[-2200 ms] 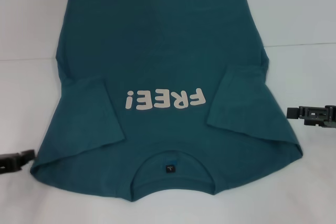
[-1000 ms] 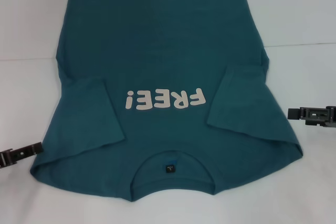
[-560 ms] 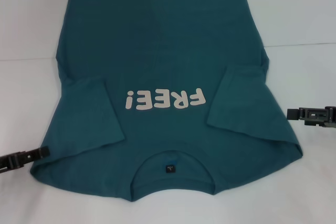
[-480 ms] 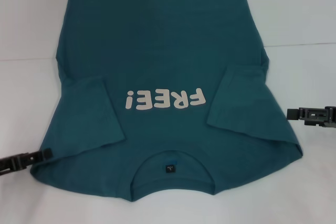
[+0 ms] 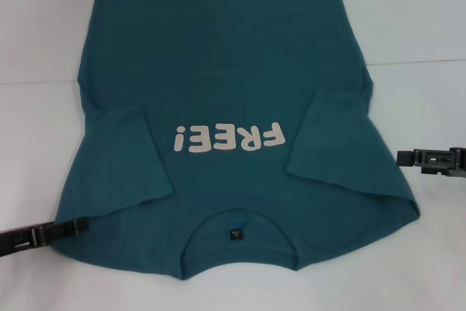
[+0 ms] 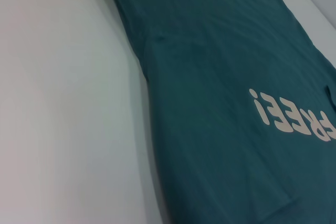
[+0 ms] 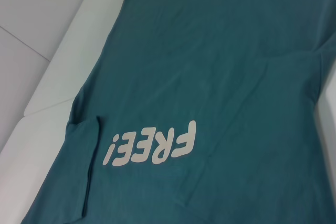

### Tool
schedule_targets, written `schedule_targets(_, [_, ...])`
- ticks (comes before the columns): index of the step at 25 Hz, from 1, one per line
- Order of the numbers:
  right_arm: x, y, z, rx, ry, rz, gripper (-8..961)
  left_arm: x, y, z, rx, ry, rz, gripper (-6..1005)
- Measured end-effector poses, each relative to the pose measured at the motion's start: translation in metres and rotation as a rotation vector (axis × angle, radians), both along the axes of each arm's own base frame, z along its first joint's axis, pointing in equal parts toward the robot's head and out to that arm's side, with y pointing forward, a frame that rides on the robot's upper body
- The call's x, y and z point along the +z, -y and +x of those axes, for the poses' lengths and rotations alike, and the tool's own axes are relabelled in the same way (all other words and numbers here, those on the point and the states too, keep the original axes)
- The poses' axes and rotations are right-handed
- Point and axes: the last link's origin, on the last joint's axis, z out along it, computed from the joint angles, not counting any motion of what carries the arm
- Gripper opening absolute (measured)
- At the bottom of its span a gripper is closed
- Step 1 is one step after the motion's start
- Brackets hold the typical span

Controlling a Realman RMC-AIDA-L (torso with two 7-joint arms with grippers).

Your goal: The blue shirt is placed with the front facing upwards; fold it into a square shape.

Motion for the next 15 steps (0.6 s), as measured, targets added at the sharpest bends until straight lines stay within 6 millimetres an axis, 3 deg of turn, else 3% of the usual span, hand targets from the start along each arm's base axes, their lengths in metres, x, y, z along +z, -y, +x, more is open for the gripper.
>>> schedule_targets(15, [-0.0010,0.0008,0.0003,-0.002,-0.004,0.001,945,0.0024,-0.0041,0.0081,-0.025,0.035,0.015,795])
